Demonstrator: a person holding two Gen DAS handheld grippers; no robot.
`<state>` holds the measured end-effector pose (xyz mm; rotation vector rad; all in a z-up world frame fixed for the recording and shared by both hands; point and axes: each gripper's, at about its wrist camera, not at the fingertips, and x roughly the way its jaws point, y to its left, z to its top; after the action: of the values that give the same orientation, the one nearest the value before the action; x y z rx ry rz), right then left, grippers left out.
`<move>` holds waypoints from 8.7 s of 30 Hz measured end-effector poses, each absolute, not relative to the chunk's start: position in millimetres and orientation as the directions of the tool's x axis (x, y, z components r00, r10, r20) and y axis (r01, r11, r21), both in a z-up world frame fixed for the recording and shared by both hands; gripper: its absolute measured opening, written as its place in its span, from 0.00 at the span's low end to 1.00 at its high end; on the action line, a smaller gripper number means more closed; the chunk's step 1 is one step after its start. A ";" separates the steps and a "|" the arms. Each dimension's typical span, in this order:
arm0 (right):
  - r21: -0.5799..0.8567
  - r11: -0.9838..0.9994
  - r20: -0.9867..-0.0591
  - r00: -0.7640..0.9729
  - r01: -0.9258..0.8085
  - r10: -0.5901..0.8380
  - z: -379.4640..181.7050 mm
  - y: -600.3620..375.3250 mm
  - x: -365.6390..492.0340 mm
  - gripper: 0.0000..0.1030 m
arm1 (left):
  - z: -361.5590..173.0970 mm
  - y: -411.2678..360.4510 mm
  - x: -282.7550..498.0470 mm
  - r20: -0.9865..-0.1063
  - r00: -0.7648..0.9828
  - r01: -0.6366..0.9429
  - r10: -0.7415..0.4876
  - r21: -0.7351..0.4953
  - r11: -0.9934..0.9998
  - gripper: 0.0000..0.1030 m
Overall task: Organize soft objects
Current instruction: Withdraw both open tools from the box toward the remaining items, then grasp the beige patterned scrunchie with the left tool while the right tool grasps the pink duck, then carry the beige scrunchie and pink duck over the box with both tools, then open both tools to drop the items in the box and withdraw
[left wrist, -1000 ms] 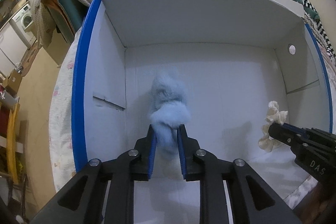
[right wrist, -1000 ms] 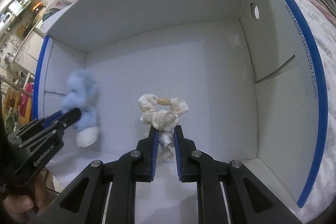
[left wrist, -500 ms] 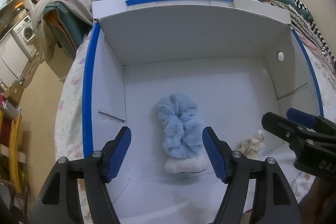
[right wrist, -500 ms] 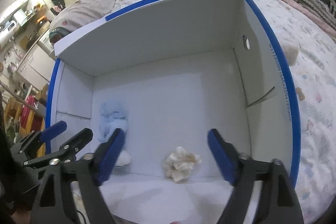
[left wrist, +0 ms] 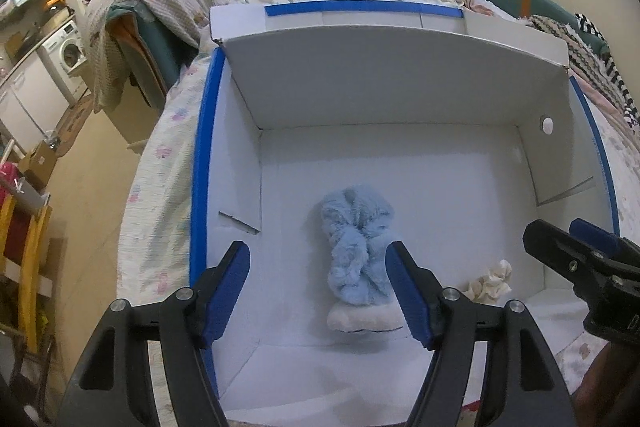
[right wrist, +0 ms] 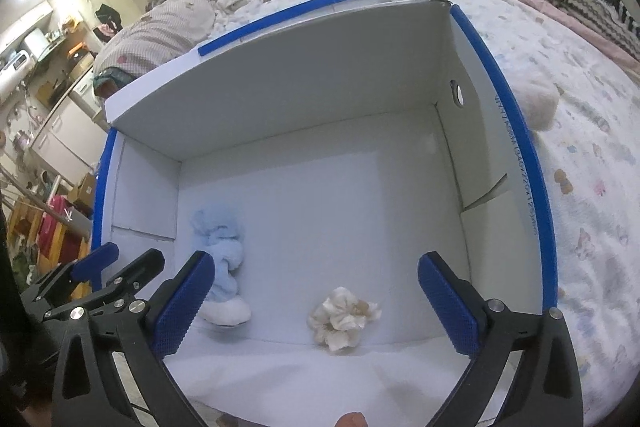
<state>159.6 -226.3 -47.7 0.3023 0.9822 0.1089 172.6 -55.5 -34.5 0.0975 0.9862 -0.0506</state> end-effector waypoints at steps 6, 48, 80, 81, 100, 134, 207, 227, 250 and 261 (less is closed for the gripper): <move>0.326 0.944 -0.789 0.564 0.047 0.244 -43.3 -227.1 154.2 1.00 | -27.1 -52.8 164.7 -0.827 0.562 0.070 0.004 0.053 0.996 0.66; 0.369 0.923 -0.806 0.532 0.112 0.257 -43.3 -245.6 61.2 1.00 | -68.7 20.0 75.9 -0.936 0.349 -0.038 -0.043 -0.060 0.997 0.66; 0.505 0.825 -0.862 0.191 0.254 0.470 -142.0 -229.0 88.2 0.81 | -71.1 -11.5 72.3 -0.953 0.294 0.056 -0.078 -0.065 0.996 0.05; 0.505 0.824 -0.863 0.177 0.258 0.474 -146.7 -224.4 90.3 0.80 | -66.1 -8.4 68.9 -0.947 0.313 0.053 -0.072 -0.058 0.997 0.05; 0.482 0.860 -0.872 0.193 0.170 0.450 -137.1 -201.8 77.4 0.40 | -68.1 7.3 68.9 -0.940 0.340 0.027 -0.033 -0.025 0.999 0.05; 0.496 0.866 -0.842 0.284 0.071 0.459 -99.9 -215.8 51.1 0.03 | -23.5 10.0 38.3 -0.866 0.499 -0.021 0.046 0.041 0.999 0.05; 0.388 0.921 -0.842 0.409 0.007 0.352 -59.1 -236.1 147.9 0.44 | -22.5 -55.7 156.8 -0.828 0.561 0.160 -0.012 0.095 0.983 0.05; 0.330 0.942 -0.890 0.312 -0.064 0.333 -83.6 -202.2 161.5 0.44 | -43.8 -58.5 162.8 -0.852 0.522 0.146 0.037 0.133 0.980 0.05; 0.354 0.934 -0.879 0.326 -0.040 0.347 -80.6 -206.5 162.5 0.49 | -41.2 -59.3 158.6 -0.846 0.530 0.142 0.056 0.153 0.978 0.32; 0.382 0.924 -0.848 0.395 -0.009 0.355 -65.1 -214.3 162.4 0.86 | -32.7 -55.4 152.7 -0.825 0.562 0.122 0.059 0.153 0.981 0.62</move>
<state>162.4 -214.3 -65.1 0.3414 1.1473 0.2363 152.7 -55.4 -32.7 0.2014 0.9747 -0.0371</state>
